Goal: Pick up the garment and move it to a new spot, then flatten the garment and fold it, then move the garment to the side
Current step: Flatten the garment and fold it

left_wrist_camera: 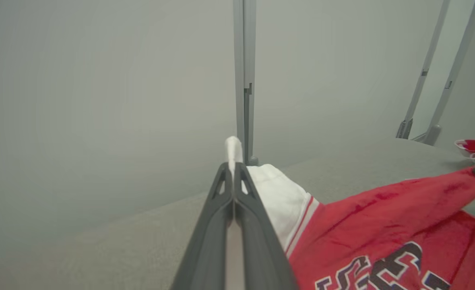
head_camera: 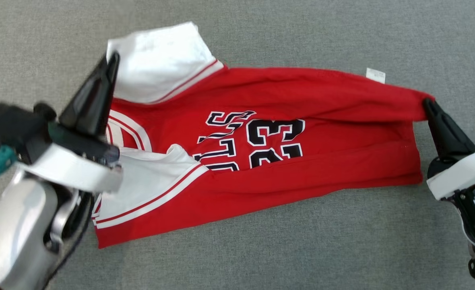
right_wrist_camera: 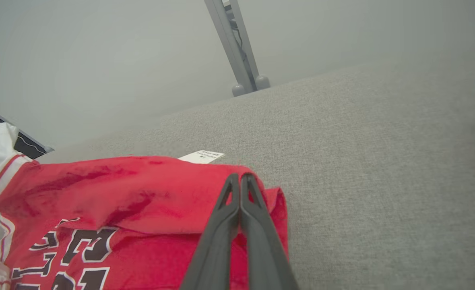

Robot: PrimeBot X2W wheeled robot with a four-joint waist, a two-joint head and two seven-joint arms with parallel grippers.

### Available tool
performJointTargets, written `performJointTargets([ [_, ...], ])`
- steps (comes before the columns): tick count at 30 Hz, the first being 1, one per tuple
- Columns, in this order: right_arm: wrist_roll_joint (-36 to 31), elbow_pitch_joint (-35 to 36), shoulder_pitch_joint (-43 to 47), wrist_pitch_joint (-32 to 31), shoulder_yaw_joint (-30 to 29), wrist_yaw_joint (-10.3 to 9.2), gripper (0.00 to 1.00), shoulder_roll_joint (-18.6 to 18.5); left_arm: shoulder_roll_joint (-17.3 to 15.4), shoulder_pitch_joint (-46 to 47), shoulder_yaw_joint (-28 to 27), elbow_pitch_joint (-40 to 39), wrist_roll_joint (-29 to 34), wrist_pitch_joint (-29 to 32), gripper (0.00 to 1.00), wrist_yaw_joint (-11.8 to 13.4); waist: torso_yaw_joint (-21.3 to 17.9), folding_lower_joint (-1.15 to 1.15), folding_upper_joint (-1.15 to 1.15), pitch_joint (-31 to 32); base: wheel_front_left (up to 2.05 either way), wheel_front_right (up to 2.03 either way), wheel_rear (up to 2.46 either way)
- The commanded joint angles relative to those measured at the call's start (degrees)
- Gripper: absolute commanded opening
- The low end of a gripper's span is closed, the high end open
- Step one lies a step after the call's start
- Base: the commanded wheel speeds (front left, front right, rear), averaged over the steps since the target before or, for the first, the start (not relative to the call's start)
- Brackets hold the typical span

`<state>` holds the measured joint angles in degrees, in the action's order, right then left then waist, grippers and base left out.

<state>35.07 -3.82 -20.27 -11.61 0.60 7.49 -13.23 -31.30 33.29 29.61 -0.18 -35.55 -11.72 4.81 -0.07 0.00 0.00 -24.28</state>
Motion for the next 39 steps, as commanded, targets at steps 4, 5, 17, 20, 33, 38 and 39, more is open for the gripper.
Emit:
performJointTargets([
  [4,0.1,-0.3,2.5,0.3,0.8,0.02,0.0,-1.3,-2.0,-8.5,-0.4,-6.1,-1.7,0.9,0.0,3.6,0.2,0.0,0.0,-0.2,0.0,0.0,0.0],
  [5,0.0,-0.5,2.8,0.7,1.0,0.03,0.0,-1.4,-2.2,-10.6,-0.5,-7.3,-2.2,1.0,0.0,4.4,0.2,0.0,0.0,-0.2,0.0,0.0,0.0],
  [17,-5.2,-1.4,5.3,7.5,2.9,0.03,0.0,-5.0,-1.8,-25.9,-0.3,-14.2,-6.3,0.1,0.0,9.5,2.5,0.0,0.0,0.6,0.0,0.0,0.0],
  [20,-5.5,-1.9,6.4,8.3,3.0,0.03,0.0,-5.1,-1.5,-27.8,0.2,-13.8,-7.6,0.7,0.0,9.3,2.7,0.0,0.0,0.8,0.0,0.0,0.0],
  [33,-5.9,-6.9,8.6,11.8,4.8,0.03,0.92,-3.0,2.8,-28.9,1.3,-3.4,-12.6,-0.1,0.91,6.2,2.4,0.0,0.0,1.3,0.0,0.0,0.0],
  [38,-7.1,-6.7,9.9,15.3,3.2,0.03,1.0,-2.2,5.8,-27.9,-1.0,-0.6,-12.1,-2.5,1.0,5.8,2.6,0.0,0.0,2.2,0.0,0.0,0.0],
  [39,-7.5,-6.3,10.2,16.1,2.4,0.03,1.0,-1.8,6.2,-27.6,-1.9,-0.6,-11.6,-2.8,1.0,5.7,2.6,0.0,0.0,2.5,0.0,0.0,0.0],
])
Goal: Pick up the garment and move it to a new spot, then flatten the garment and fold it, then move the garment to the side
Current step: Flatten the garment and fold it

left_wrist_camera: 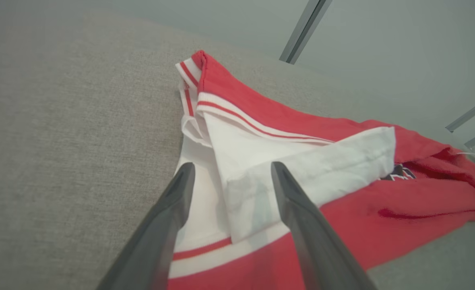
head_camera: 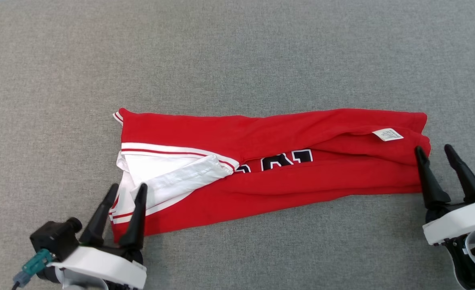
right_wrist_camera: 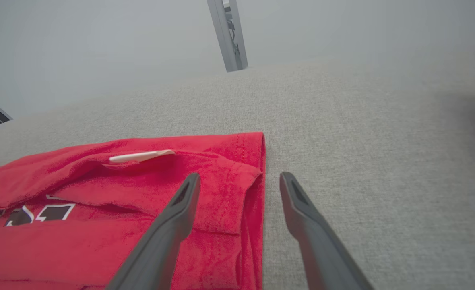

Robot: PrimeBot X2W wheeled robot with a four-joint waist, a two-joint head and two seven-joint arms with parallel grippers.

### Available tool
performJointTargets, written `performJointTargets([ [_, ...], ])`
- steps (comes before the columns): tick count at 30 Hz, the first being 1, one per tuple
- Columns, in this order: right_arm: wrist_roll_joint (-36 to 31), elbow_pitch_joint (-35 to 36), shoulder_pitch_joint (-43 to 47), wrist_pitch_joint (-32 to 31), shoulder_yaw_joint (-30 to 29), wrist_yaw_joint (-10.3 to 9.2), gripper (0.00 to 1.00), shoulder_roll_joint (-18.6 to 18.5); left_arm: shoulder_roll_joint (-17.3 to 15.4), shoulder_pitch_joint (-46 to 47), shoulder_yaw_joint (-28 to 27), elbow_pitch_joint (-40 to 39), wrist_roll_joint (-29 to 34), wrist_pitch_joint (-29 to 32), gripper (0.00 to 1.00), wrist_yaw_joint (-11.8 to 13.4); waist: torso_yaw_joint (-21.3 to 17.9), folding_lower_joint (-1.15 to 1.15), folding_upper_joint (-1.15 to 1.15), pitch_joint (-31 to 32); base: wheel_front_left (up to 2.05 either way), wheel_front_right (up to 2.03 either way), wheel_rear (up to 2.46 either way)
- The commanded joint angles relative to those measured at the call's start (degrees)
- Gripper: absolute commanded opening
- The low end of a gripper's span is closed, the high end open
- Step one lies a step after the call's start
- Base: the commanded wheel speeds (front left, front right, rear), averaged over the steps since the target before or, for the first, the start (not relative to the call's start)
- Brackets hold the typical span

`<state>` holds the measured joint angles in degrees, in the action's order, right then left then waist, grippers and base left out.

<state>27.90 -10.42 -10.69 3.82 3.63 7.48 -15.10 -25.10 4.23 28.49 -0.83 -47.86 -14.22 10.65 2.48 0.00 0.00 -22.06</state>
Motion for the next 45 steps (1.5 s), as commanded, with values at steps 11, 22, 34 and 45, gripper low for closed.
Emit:
performJointTargets([
  [11,-9.0,9.6,1.6,2.3,-8.1,0.04,1.0,6.8,9.1,4.0,-17.8,-9.1,16.4,-0.8,1.0,-1.9,-0.8,0.0,0.0,3.0,0.0,0.0,0.0],
  [22,-14.8,16.3,2.4,0.4,-8.6,0.04,1.0,9.3,9.9,2.2,-23.6,-7.5,28.2,-0.9,1.0,-6.5,-1.4,0.0,0.0,5.4,0.0,0.0,0.0],
  [34,-14.4,15.3,4.1,0.0,-7.9,0.04,1.0,9.6,9.3,1.0,-22.0,-3.0,29.5,-0.8,1.0,-7.2,-0.3,0.0,0.0,5.8,0.0,0.0,0.0],
  [45,-12.6,11.0,1.1,0.5,-9.8,0.04,1.0,8.0,9.2,3.4,-21.4,-2.9,29.3,-0.8,1.0,-7.7,1.3,0.0,0.0,4.1,0.0,0.0,0.0],
])
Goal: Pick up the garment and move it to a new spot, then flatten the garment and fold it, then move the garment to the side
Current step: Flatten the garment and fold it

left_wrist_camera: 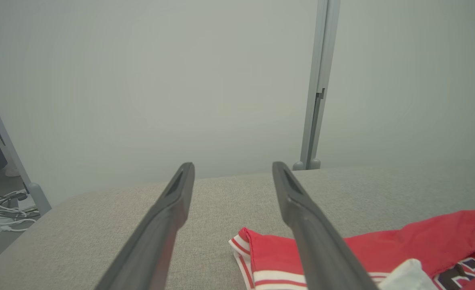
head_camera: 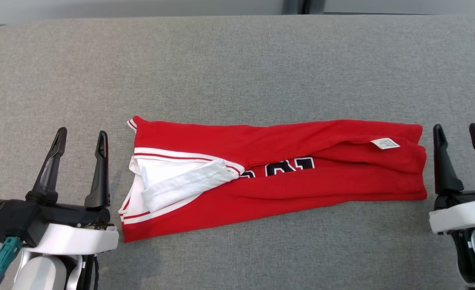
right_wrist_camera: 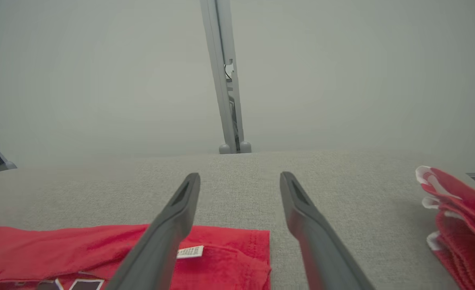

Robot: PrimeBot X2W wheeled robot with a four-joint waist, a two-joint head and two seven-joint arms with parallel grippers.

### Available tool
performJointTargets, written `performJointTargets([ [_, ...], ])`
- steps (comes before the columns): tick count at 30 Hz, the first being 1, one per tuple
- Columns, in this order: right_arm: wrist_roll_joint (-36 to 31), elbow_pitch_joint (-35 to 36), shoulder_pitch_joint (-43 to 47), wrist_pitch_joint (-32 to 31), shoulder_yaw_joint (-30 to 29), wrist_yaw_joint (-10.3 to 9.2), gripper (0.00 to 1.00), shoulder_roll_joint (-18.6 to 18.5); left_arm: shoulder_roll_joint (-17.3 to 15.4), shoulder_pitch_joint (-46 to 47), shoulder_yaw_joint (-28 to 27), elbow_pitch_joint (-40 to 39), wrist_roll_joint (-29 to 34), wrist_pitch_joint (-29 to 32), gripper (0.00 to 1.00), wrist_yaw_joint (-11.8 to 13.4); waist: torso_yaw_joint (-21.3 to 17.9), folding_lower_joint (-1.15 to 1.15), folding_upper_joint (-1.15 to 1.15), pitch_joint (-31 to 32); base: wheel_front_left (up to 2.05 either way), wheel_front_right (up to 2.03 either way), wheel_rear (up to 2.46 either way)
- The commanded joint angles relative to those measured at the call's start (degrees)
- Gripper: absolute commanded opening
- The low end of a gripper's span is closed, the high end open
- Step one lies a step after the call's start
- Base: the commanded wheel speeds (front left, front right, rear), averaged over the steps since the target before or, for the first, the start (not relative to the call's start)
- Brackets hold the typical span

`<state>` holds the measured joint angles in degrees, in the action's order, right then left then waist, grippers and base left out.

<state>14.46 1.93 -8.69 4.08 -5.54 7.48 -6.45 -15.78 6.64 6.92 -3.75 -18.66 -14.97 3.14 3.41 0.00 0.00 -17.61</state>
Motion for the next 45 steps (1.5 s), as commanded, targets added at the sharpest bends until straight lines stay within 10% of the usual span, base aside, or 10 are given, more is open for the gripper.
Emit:
performJointTargets([
  [1,0.9,-2.7,-1.6,0.5,-0.7,0.04,1.0,-1.2,-0.1,1.3,0.3,0.0,0.2,-0.1,1.0,-0.3,0.5,0.0,0.0,-0.5,0.0,0.0,0.0],
  [21,10.3,-32.3,-5.1,2.8,8.1,0.11,1.0,-1.3,2.7,5.8,2.3,0.9,1.6,-0.1,1.0,-2.1,3.7,0.0,0.0,-3.8,0.0,0.0,0.0],
  [22,10.9,-33.0,-4.9,2.9,9.0,0.11,0.84,-1.3,2.8,5.9,2.2,1.0,1.7,-0.1,1.0,-2.2,3.6,0.0,0.0,-3.8,0.0,0.0,0.0],
  [24,12.5,-34.2,-4.5,2.0,10.8,0.16,0.0,-1.0,2.9,5.8,2.0,1.2,1.8,-0.1,1.0,-2.5,3.4,0.0,0.0,-3.6,0.0,0.0,0.0],
  [45,20.8,-27.1,0.0,7.7,5.3,0.02,0.0,-16.0,2.3,3.3,0.9,1.5,1.6,0.0,1.0,-2.8,-1.1,0.0,0.0,-0.7,0.0,0.0,0.0],
])
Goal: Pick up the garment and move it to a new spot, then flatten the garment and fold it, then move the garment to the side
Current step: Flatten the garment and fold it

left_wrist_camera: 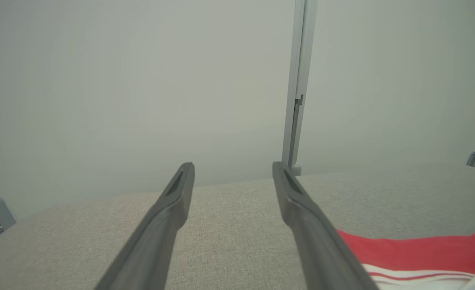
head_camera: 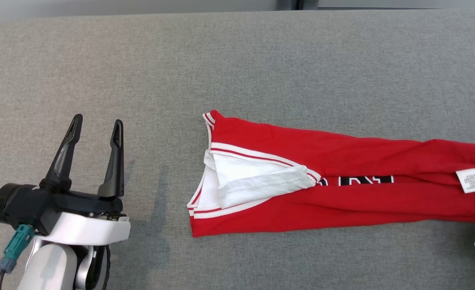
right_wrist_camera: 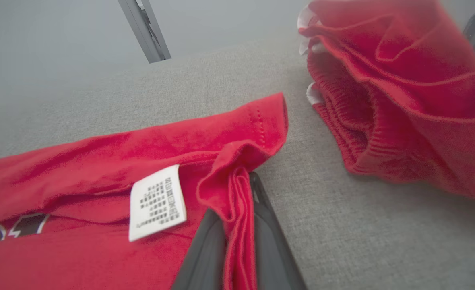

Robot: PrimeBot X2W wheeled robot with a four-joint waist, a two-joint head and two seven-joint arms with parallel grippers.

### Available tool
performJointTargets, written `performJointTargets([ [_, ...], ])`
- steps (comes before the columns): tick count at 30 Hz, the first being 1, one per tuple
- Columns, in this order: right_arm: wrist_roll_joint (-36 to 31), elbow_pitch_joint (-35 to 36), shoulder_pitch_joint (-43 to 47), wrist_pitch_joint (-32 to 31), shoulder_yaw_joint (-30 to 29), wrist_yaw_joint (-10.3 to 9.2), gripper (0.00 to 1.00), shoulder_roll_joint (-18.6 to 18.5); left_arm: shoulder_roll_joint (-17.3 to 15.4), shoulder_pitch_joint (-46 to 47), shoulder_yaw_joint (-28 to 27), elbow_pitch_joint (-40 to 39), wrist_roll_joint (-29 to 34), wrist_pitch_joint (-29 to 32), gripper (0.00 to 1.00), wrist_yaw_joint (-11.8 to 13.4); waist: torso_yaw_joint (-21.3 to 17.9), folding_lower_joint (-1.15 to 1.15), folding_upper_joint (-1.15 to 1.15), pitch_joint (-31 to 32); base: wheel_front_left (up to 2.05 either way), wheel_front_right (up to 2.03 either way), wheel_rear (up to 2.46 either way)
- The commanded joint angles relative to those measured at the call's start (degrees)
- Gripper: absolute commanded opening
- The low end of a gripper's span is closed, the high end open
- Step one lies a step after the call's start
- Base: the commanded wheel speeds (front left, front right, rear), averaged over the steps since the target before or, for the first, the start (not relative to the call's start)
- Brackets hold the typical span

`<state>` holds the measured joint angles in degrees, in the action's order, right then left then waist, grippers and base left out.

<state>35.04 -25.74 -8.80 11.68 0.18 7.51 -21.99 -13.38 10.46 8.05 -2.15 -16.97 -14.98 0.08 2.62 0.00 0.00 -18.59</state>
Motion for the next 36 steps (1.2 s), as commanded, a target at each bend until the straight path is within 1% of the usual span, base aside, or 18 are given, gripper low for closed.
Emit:
performJointTargets([
  [1,0.3,1.1,0.2,-0.3,-0.6,-0.01,0.0,-0.8,-0.2,-0.5,-0.3,-0.1,-0.1,0.0,1.0,0.3,-0.5,0.0,0.0,0.4,0.0,0.0,0.0],
  [7,0.7,6.2,-0.2,-2.3,1.2,0.0,0.0,-1.2,-0.8,-0.6,0.1,-0.1,0.3,0.5,1.0,0.5,-1.0,0.0,0.0,1.0,0.0,0.0,0.0],
  [8,1.5,8.9,-0.4,-2.9,2.2,0.0,0.0,-0.7,-1.0,-0.8,0.3,0.1,0.4,0.7,1.0,0.6,-1.2,0.0,0.0,1.5,0.0,0.0,0.0],
  [11,1.3,13.6,-0.3,-4.4,3.9,0.0,0.0,-0.7,-1.1,-1.2,0.6,0.1,0.6,1.3,1.0,0.9,-1.5,0.0,0.0,2.3,0.0,0.0,0.0],
  [13,1.0,16.9,-0.8,-5.4,5.0,0.0,0.0,-0.2,-1.3,-1.6,0.8,-0.1,0.8,1.6,1.0,1.1,-1.7,0.0,0.0,2.7,0.0,0.0,0.0],
  [17,0.5,22.9,-2.2,-8.4,7.2,0.0,0.0,2.0,-1.3,-1.7,0.9,-0.3,0.7,1.9,1.0,1.5,-1.6,0.0,0.0,3.3,0.0,0.0,0.0],
  [22,-0.5,27.2,-5.6,-11.3,11.0,0.0,0.0,7.6,-1.4,-1.3,1.2,-0.4,0.5,2.1,1.0,1.7,-0.6,0.0,0.0,3.9,0.0,0.0,0.0],
  [27,0.4,27.1,-9.1,-12.0,16.7,0.0,0.0,15.4,-1.1,-1.2,1.5,-0.3,0.3,2.0,1.0,1.9,1.1,0.0,0.0,4.0,0.0,0.0,0.0],
  [31,1.4,23.7,-11.3,-12.0,23.5,0.0,0.0,17.9,-0.8,-1.3,1.9,0.0,-0.1,1.8,1.0,1.7,2.3,0.0,0.0,3.6,0.0,0.0,0.0],
  [34,1.4,19.3,-13.0,-11.5,29.2,0.0,0.0,18.6,-0.4,-0.9,2.3,0.4,-0.2,1.6,1.0,1.6,3.2,0.0,0.0,2.9,0.0,0.0,0.0],
  [36,2.6,16.0,-13.9,-10.7,32.9,0.0,0.0,18.8,-0.1,-0.3,2.6,0.7,-0.2,1.4,1.0,1.4,3.7,0.0,0.0,2.5,0.0,0.0,0.0],
])
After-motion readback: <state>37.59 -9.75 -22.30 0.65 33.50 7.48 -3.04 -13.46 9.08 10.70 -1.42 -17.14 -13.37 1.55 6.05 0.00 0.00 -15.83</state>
